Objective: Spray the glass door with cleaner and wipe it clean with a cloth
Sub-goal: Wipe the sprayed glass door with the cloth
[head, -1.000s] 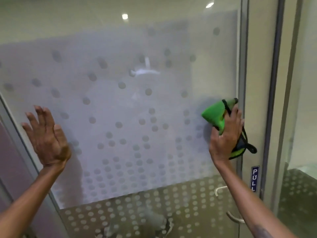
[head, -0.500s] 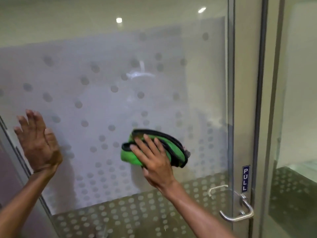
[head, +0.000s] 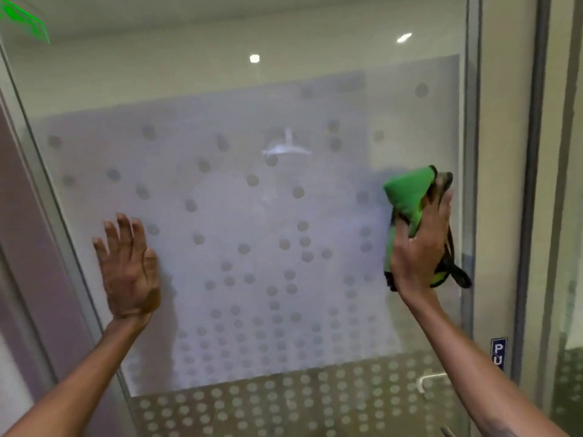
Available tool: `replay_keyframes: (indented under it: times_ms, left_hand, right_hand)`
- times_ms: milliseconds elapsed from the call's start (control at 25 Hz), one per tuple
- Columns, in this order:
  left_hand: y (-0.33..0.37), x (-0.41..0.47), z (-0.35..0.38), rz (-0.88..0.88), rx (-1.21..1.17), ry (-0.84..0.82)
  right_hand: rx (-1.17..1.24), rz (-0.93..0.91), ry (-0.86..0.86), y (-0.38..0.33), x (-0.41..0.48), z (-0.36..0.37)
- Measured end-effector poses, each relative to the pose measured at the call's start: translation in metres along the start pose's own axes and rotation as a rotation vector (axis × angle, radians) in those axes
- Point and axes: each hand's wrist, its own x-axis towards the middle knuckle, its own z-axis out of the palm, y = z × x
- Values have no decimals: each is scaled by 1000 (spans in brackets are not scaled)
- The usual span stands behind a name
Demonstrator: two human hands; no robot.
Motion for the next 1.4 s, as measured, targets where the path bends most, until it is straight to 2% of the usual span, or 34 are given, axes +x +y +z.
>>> replay_keyframes:
  times_ms: [120, 200, 360, 480, 600, 680, 800, 960, 1080, 1160, 1240, 1400]
  left_hand:
    - [7, 3, -4, -50, 6, -8]
    - [10, 6, -6, -95, 5, -27]
    - [22, 8, -8, -156, 3, -4]
    - [28, 8, -11, -168, -10, -4]
    - [27, 10, -12, -179, 5, -3]
    - [27, 8, -10, -175, 10, 12]
    - [24, 7, -8, -145, 9, 26]
    - [20, 6, -5, -146, 24, 29]
    - [21, 6, -4, -140, 35, 29]
    - [20, 7, -3, -151, 32, 23]
    - [21, 5, -4, -152, 28, 12]
    - [21, 7, -4, -146, 42, 9]
  right_hand:
    - [59, 67, 116, -59, 34, 44]
    - [33, -46, 99, -100, 37, 69]
    - [-28, -496, -280, -149, -11, 88]
    - [-133, -680, -482, -118, -66, 62]
    - [-289, -723, -481, -43, -107, 17]
    - [-367, -638, -381, 5, -102, -13]
    - [-328, -349, -145, 29, -53, -27]
    - [-101, -75, 30, -3, 35, -1]
    - [-25, -9, 41, -39, 90, 24]
    - [-37, -90, 12, -73, 100, 43]
    - [-43, -246, -74, -107, 91, 58]
    - [-69, -648, -396, -132, 28, 73]
